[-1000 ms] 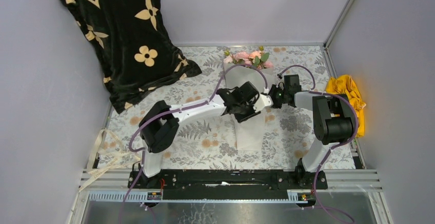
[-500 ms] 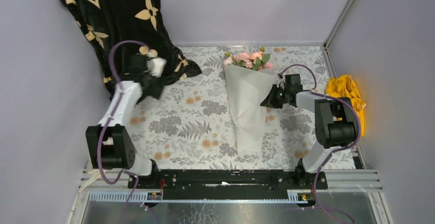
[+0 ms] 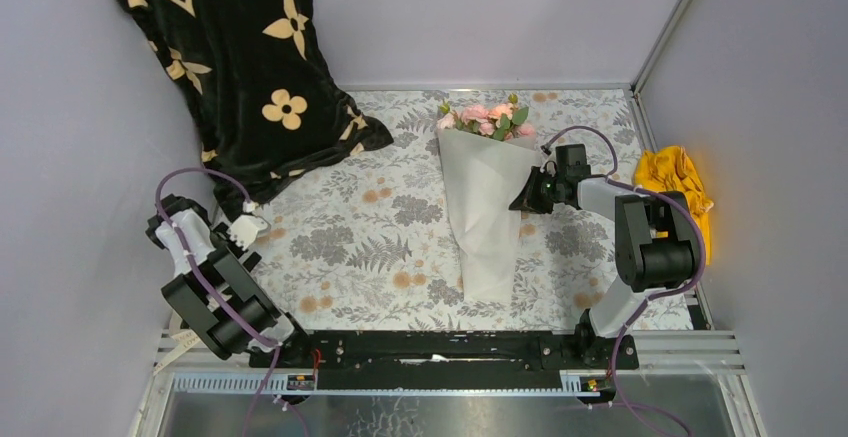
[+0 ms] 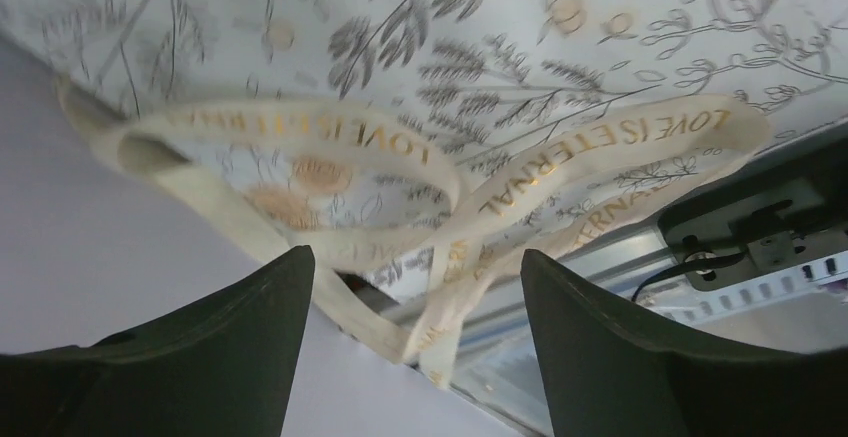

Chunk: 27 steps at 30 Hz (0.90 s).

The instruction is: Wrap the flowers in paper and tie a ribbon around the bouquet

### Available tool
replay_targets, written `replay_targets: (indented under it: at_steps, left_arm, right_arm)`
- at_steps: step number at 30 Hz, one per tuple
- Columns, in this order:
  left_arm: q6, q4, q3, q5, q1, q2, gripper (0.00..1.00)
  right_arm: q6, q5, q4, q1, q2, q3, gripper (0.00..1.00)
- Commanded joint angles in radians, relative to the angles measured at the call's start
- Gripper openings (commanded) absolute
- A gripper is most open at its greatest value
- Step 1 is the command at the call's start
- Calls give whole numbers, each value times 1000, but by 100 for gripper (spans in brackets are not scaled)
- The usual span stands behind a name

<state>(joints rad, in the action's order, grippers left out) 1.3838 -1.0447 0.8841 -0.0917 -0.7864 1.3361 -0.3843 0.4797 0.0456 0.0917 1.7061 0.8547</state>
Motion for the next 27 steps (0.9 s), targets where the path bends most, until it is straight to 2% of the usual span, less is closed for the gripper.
replay_targets:
  at_steps: [1, 4, 8, 13, 15, 21, 24, 27]
  left_arm:
    - [282, -63, -33, -146, -1, -4, 80]
    - [324, -42, -85, -150, 5, -7, 70]
    - [345, -25, -152, -109, 39, -8, 68]
    - [301, 106, -170, -77, 39, 16, 68]
    - [277, 140, -161, -75, 41, 30, 65]
    - [265, 156, -165, -81, 47, 25, 32]
    - [272, 164, -187, -76, 58, 2, 2]
    - [139, 159, -126, -147, 138, -27, 0]
  right_arm:
    - [18, -12, 15, 2, -48, 14, 0]
    - [22, -15, 18, 2, -47, 12, 0]
    - [20, -16, 18, 2, -41, 17, 0]
    - [18, -10, 16, 2, -36, 24, 0]
    - [20, -12, 17, 2, -38, 24, 0]
    - [17, -4, 7, 2, -42, 19, 0]
    - [16, 4, 7, 2, -46, 22, 0]
    - [15, 20, 13, 2, -46, 32, 0]
